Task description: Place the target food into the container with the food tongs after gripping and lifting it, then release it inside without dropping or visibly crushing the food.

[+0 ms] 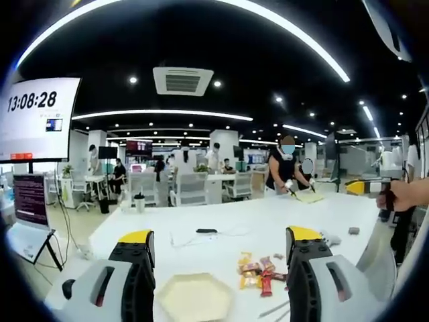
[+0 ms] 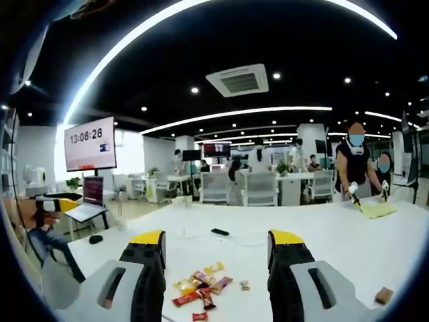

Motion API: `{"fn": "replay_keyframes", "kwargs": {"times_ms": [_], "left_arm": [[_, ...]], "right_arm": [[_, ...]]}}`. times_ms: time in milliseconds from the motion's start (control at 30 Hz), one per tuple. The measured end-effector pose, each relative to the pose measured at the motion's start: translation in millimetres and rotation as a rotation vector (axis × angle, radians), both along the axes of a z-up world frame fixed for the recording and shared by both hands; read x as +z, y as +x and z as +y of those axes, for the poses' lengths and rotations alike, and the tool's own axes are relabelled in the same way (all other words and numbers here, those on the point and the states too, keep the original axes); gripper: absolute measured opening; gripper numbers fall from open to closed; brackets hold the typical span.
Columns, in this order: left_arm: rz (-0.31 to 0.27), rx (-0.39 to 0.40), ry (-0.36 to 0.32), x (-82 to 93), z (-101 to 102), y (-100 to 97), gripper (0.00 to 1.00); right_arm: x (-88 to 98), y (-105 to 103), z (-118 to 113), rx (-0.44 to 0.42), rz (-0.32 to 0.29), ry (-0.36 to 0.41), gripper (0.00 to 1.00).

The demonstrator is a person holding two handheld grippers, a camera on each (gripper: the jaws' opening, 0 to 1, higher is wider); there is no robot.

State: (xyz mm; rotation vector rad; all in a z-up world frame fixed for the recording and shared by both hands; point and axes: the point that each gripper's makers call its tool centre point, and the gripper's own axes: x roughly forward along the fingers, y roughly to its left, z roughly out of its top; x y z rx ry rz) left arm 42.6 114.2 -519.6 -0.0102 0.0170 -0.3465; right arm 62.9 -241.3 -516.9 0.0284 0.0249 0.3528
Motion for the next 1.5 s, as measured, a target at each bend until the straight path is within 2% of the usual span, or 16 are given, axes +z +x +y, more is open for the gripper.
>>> {"fn": "replay_keyframes", "kwargs": {"times_ms": [1000,1500], "left_arm": [[0.035,-0.004,-0.013,-13.7,1,-1.4,0.81],[0.07,-0.013,0.027,-28.0,4,-4.8,0.81]], "right_arm": [[-9.4,3,5,0.016,0.027,-0.008,0.62],[-24.6,3,19,0.043,0.057,-0.012,0.61]]}}
